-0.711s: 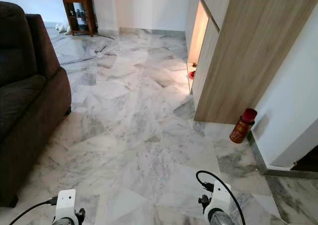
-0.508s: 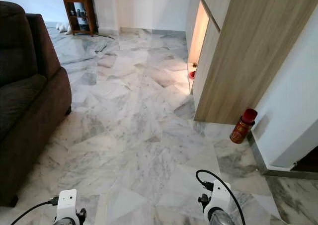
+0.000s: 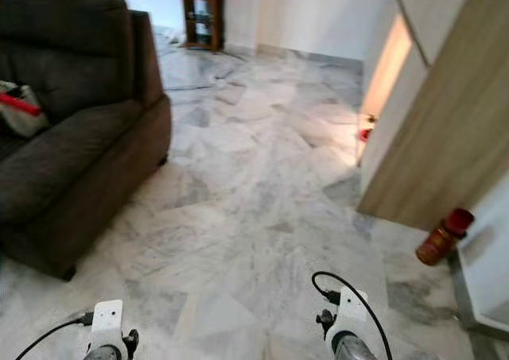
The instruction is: Picking trash to rubbish bin
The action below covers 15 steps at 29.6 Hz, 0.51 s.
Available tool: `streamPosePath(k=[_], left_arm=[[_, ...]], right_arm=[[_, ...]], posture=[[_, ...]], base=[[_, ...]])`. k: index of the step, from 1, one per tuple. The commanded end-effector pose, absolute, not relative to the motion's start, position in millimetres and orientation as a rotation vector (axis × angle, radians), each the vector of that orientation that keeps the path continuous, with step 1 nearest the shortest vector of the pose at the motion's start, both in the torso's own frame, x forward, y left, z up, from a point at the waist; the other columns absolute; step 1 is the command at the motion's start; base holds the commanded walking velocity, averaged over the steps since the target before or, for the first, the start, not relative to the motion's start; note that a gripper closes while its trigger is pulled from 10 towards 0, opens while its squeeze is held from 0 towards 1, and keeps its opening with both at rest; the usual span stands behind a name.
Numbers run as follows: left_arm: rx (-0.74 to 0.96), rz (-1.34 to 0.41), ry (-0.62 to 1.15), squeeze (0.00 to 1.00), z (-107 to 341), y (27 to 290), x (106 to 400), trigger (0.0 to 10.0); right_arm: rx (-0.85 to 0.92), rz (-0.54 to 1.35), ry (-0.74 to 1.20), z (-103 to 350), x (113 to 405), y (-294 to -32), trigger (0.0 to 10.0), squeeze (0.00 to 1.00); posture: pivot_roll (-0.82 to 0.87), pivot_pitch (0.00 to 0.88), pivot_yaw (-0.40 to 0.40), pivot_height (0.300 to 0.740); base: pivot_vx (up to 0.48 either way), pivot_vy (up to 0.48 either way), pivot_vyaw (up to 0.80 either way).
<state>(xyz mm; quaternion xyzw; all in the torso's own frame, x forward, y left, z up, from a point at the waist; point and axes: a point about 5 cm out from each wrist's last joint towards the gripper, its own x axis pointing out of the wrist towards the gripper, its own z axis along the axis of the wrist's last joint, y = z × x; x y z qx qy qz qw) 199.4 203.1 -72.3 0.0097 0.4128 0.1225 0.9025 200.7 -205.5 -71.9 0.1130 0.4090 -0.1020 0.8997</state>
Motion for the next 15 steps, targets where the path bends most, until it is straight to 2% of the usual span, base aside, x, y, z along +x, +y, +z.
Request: streamPosePath(k=[1, 15], left_arm=[[0.018, 0.244, 0.858, 0.0, -72.9, 200.9, 199.0, 10.0], [0.037, 0.226, 0.867, 0.0, -74.5, 199.7, 196.5, 10.0]], right_arm=[[0.241, -0.22, 0.847, -72.7, 198.8, -206.7, 10.0, 0.0], [0.245, -0.218, 0.856, -74.9, 194.9, -205.3, 10.0, 0.0]], posture=[[-0.13, 0.0, -0.071, 0.74], [-0.13, 0.0, -0.065, 0.74]], base=[[0.0, 0.0, 0.8], [0.0, 0.0, 0.8]])
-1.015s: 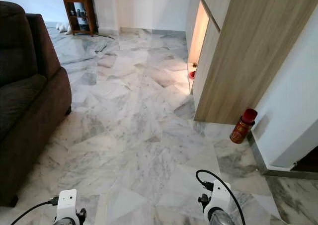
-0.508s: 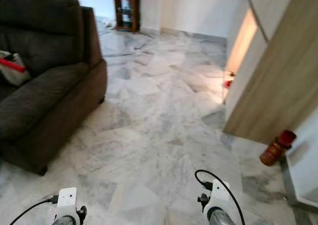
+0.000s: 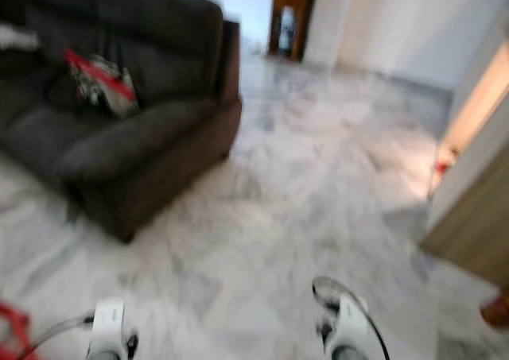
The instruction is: Picking trash to rubbish bin
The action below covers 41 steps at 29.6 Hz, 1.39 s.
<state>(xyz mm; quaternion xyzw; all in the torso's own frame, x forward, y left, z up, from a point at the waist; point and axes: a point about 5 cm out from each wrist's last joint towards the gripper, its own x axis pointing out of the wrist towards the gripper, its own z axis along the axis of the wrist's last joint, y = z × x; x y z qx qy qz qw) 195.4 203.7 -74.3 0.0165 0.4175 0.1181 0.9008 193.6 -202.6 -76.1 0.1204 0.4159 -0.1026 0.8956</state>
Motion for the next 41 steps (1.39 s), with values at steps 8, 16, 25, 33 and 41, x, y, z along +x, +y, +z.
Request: streamPosePath(k=[8, 16, 25, 33, 41], left_arm=[[0.038, 0.225, 0.87, 0.0, -74.9, 198.3, 196.1, 10.0], [0.033, 0.224, 0.876, 0.0, -75.9, 196.0, 195.1, 10.0], [0.026, 0.222, 0.885, 0.0, -77.7, 194.0, 192.2, 10.0], [0.02, 0.222, 0.892, 0.0, -78.5, 194.1, 190.9, 10.0], [0.014, 0.226, 0.895, 0.0, -78.7, 193.5, 190.6, 10.0]], right_arm=[[0.242, -0.217, 0.855, -74.5, 195.5, -205.9, 10.0, 0.0], [0.236, -0.213, 0.853, -73.4, 197.2, -207.3, 10.0, 0.0], [0.227, -0.204, 0.854, -73.0, 197.7, -208.0, 10.0, 0.0], [0.225, -0.198, 0.856, -73.2, 197.6, -207.0, 10.0, 0.0], [0.229, -0.198, 0.857, -73.5, 197.2, -206.8, 10.0, 0.0]], posture=[[-0.13, 0.0, -0.068, 0.74], [-0.13, 0.0, -0.072, 0.74], [-0.13, 0.0, -0.076, 0.74], [-0.12, 0.0, -0.076, 0.74], [-0.12, 0.0, -0.082, 0.74]], base=[[0.0, 0.0, 0.8], [0.0, 0.0, 0.8], [0.0, 0.0, 0.8], [0.0, 0.0, 0.8], [0.0, 0.0, 0.8]])
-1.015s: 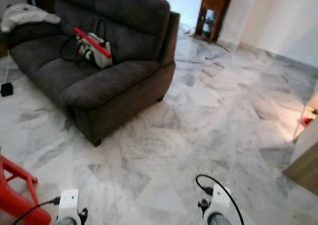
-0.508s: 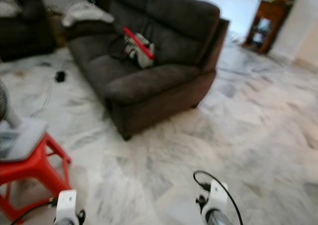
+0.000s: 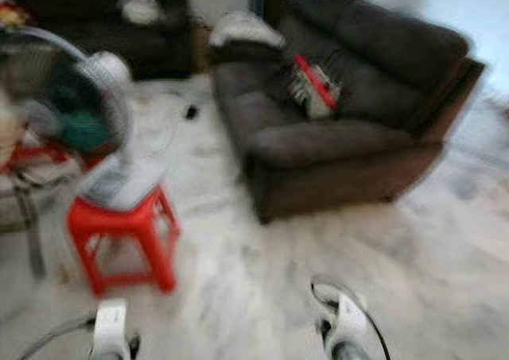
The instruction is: Picking trash to rubbish bin
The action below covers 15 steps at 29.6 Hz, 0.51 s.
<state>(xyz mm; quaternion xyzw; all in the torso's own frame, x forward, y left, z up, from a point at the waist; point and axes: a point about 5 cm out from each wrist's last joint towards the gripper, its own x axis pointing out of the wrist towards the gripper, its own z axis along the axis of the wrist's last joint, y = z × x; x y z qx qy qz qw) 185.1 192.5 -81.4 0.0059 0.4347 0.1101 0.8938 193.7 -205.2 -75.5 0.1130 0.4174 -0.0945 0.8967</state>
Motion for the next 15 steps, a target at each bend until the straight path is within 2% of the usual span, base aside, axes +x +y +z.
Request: streamPosePath(k=[1, 11, 13, 15], left_arm=[[0.012, 0.228, 0.895, 0.0, -78.9, 193.6, 190.4, 10.0], [0.013, 0.232, 0.91, 0.0, -80.8, 193.7, 186.6, 10.0], [0.014, 0.232, 0.911, 0.0, -80.8, 193.6, 186.7, 10.0], [0.015, 0.231, 0.913, 0.0, -80.9, 193.3, 186.8, 10.0]], right_arm=[[0.231, -0.199, 0.858, -73.7, 196.8, -206.8, 10.0, 0.0], [0.238, -0.2, 0.861, -74.4, 195.7, -206.3, 10.0, 0.0], [0.24, -0.202, 0.857, -74.0, 196.1, -206.5, 10.0, 0.0], [0.266, -0.221, 0.847, -73.3, 197.0, -207.6, 10.0, 0.0]], posture=[[-0.12, 0.0, -0.083, 0.74], [-0.11, 0.0, -0.082, 0.74], [-0.12, 0.0, -0.082, 0.74], [-0.12, 0.0, -0.083, 0.74]], base=[[0.0, 0.285, 0.8], [0.0, 0.417, 0.8], [0.0, 0.463, 0.5], [0.0, 0.463, 0.0]])
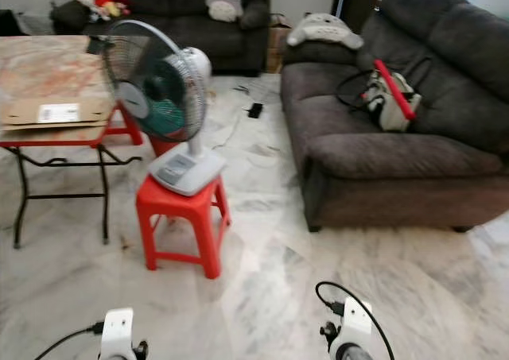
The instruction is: Picking trash to rubbish bin
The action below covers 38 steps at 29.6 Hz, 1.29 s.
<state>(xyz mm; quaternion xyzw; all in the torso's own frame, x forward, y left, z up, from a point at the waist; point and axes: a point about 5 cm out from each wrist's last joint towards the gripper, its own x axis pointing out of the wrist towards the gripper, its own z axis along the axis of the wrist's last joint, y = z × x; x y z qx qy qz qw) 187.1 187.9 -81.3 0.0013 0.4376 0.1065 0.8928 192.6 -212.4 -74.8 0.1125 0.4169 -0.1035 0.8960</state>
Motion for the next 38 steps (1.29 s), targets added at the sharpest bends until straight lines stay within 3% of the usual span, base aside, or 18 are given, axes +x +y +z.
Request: streamPosePath(k=[1, 38], left_arm=[[0.015, 0.231, 0.913, 0.0, -80.9, 193.1, 186.9, 10.0], [0.015, 0.229, 0.921, 0.0, -82.0, 191.2, 185.3, 10.0]], right_arm=[[0.273, -0.223, 0.841, -72.8, 197.7, -208.0, 10.0, 0.0], [0.282, -0.207, 0.831, -71.9, 199.2, -207.6, 10.0, 0.0]], posture=[[-0.12, 0.0, -0.083, 0.74], [-0.12, 0.0, -0.086, 0.74]], base=[[0.0, 0.465, 0.0], [0.0, 0.461, 0.0]])
